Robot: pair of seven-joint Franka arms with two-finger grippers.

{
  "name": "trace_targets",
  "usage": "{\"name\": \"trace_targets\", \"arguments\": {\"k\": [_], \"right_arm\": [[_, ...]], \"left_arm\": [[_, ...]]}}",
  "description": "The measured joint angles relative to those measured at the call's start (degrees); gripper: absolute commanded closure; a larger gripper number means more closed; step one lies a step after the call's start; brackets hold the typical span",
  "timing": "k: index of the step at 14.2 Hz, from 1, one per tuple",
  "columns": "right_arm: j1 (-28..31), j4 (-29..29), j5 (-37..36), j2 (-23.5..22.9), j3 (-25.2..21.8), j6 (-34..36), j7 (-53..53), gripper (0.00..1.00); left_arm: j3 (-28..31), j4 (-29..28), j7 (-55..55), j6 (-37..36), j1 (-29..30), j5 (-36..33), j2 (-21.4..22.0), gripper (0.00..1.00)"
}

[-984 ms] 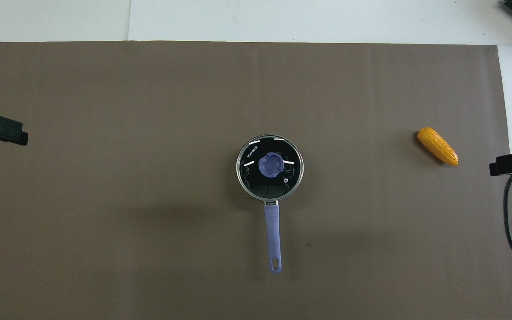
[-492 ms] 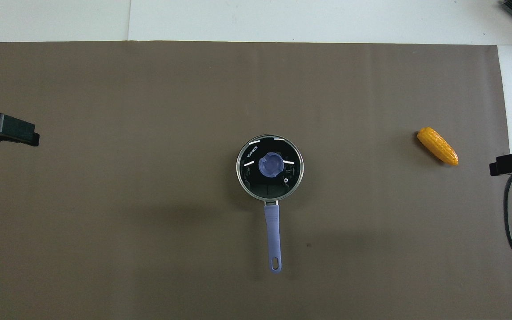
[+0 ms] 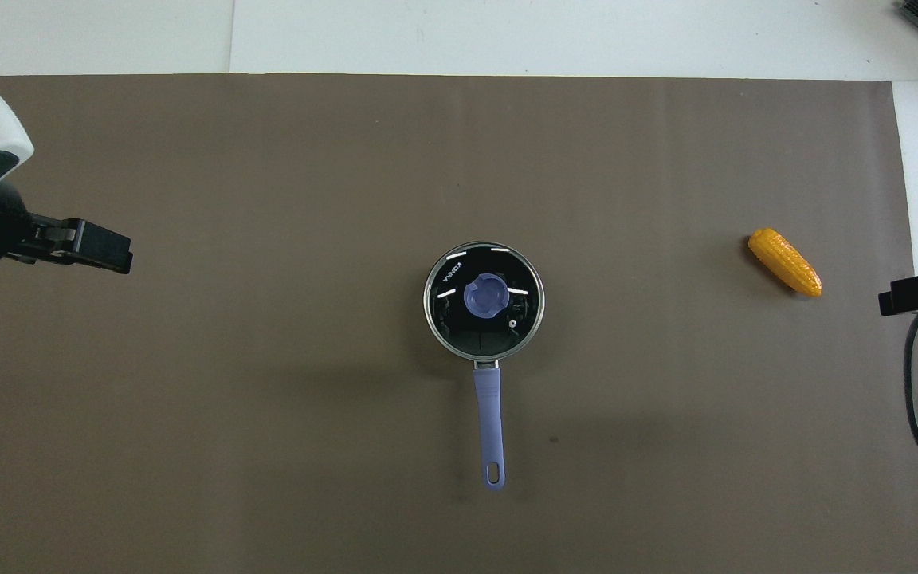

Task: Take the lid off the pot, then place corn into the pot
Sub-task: 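Reach the left gripper over the pot to the glass lid knob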

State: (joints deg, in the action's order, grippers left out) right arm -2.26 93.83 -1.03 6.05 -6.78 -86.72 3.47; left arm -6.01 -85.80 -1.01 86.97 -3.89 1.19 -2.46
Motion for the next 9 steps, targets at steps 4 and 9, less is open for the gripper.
{"name": "trace_targets", "arguments": {"k": [4, 9], "right_arm": [[0.40, 0.00, 0.00, 0.00, -0.37, 0.00, 0.00, 0.00], [0.41, 0.00, 0.00, 0.00, -0.54, 0.00, 0.00, 0.00]], "left_arm": [[-0.03, -2.13, 3.76, 3.59, -3.69, -0.08, -0.57, 0.00], [-0.03, -3.48, 9.77, 7.98, -8.27, -0.28, -2.75, 0.00]]}}
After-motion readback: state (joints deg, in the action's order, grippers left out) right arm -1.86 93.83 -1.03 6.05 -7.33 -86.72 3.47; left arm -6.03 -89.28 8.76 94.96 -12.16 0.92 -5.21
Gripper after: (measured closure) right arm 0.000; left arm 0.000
